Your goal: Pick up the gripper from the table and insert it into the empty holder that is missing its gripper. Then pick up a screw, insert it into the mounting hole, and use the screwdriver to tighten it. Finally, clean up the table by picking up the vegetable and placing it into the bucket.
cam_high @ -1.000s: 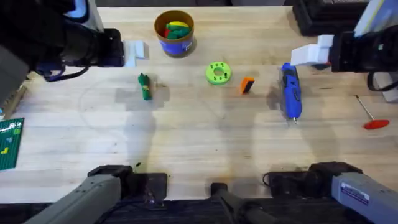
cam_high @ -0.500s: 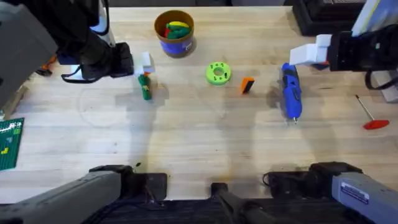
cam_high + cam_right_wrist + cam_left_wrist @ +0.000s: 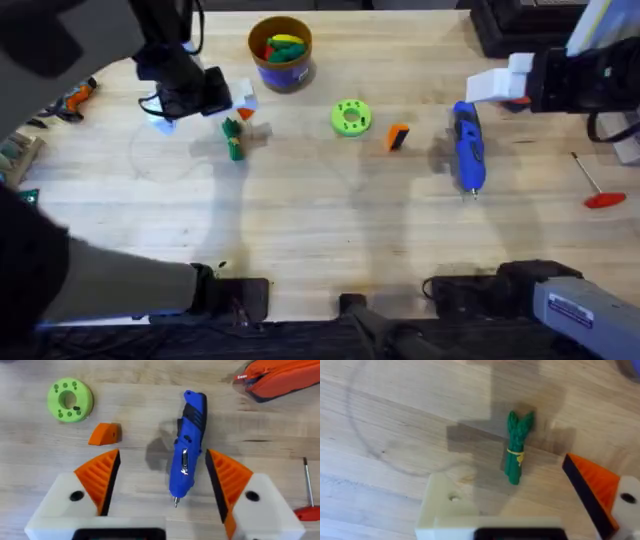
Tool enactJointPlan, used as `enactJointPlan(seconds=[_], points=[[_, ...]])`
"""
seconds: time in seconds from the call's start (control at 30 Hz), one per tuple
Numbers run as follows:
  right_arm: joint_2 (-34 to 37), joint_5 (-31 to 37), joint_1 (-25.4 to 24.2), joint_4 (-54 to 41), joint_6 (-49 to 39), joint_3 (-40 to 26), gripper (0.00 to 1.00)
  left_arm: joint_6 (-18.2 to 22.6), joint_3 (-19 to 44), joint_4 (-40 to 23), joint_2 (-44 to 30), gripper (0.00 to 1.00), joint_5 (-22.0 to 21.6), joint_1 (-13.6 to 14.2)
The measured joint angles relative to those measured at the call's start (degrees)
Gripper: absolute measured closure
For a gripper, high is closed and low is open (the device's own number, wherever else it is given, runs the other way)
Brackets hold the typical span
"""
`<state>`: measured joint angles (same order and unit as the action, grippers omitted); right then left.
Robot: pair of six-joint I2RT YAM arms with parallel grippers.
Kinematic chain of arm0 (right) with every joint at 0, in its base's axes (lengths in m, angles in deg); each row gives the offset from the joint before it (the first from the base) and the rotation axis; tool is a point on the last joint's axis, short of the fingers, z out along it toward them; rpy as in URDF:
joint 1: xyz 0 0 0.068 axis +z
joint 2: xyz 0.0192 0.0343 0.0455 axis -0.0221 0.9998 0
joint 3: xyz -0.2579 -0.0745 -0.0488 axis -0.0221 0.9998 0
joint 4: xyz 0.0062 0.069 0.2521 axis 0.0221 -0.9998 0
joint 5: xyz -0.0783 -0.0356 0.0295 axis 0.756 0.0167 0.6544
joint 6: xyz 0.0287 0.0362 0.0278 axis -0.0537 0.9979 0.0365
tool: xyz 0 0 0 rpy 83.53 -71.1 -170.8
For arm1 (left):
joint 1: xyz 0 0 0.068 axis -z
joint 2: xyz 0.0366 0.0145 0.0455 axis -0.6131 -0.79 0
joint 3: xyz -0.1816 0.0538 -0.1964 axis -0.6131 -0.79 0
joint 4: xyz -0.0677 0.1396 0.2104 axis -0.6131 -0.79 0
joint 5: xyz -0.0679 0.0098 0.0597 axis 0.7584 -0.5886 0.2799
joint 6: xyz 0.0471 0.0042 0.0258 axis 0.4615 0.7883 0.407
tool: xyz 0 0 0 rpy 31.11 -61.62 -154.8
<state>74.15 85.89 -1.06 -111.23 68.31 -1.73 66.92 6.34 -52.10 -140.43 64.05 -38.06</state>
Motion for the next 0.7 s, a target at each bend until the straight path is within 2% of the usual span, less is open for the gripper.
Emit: enactJointPlan(seconds=[0.2,0.4,0.53,0.57,0.63,0.7], points=[[0.0,0.0,0.0,0.06,0.0,-0.02,0.024,-0.14,0.0,1.47,-6.14,0.004,0.22,0.0],[0.0,0.0,0.0,0.08,0.0,-0.02,0.024,1.8,0.0,2.2,-9.17,0.01,0.23,0.0],[0.0,0.0,0.0,0.09,0.0,-0.02,0.024,2.44,0.0,2.47,-10.22,0.155,0.24,0.0],[0.0,0.0,0.0,0.09,0.0,-0.02,0.024,2.44,0.0,2.47,-10.26,0.22,0.24,0.0],[0.0,0.0,0.0,0.09,0.0,-0.02,0.024,2.55,0.0,2.46,-10.26,0.386,0.24,0.0],[0.0,0.0,0.0,0.09,0.0,-0.02,0.024,2.59,0.0,2.47,-10.26,0.598,0.28,0.0]])
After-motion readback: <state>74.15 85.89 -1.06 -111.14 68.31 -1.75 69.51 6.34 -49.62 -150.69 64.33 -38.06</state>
